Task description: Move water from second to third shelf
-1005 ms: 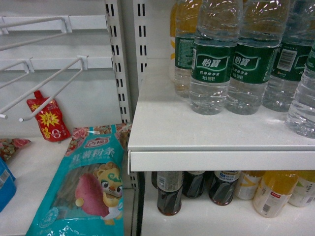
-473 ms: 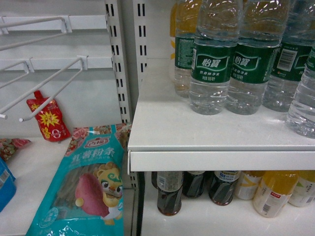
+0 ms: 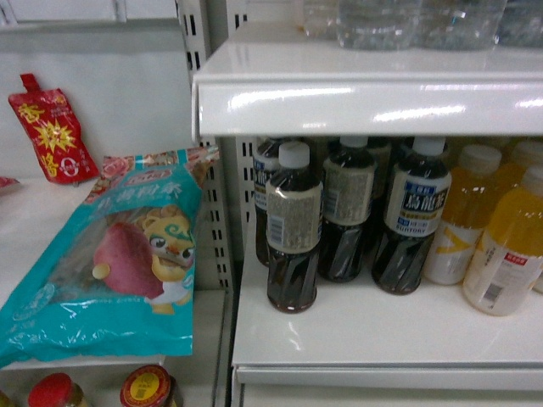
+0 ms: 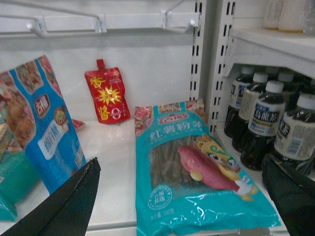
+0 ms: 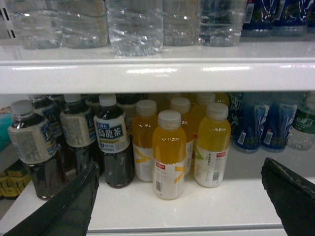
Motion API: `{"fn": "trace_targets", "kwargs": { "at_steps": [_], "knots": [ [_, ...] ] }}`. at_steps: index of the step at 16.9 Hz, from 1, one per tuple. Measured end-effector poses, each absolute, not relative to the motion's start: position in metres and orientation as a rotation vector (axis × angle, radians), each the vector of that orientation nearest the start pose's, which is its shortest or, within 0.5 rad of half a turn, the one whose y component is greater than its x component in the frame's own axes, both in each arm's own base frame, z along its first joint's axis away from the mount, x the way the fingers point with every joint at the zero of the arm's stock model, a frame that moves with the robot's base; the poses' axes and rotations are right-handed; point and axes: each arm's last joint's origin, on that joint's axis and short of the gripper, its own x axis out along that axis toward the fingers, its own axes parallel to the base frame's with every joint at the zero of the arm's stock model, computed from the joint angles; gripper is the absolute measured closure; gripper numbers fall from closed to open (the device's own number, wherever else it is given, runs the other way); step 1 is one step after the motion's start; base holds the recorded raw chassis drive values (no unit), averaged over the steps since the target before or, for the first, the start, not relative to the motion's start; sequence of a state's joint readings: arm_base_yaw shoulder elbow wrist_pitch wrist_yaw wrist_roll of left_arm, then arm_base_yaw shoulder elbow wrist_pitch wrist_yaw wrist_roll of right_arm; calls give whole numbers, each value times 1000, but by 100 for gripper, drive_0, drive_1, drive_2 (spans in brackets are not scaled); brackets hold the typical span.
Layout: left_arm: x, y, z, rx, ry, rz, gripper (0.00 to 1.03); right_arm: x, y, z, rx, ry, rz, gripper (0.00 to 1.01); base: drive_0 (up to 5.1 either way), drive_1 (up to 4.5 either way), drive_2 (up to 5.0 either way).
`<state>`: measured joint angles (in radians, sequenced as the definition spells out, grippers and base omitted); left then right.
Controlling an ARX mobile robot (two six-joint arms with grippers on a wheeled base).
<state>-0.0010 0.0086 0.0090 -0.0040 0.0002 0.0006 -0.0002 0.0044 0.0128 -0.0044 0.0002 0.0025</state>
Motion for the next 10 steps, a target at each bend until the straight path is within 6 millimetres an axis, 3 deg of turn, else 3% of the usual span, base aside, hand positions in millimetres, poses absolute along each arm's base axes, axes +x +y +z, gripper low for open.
{"fn": "trace_targets", "kwargs": {
  "at_steps": [10],
  "knots": [
    [98, 0, 165, 1, 6, -1, 5, 97, 0, 167, -1, -2, 0, 3, 0, 0, 0]
  ]
}}
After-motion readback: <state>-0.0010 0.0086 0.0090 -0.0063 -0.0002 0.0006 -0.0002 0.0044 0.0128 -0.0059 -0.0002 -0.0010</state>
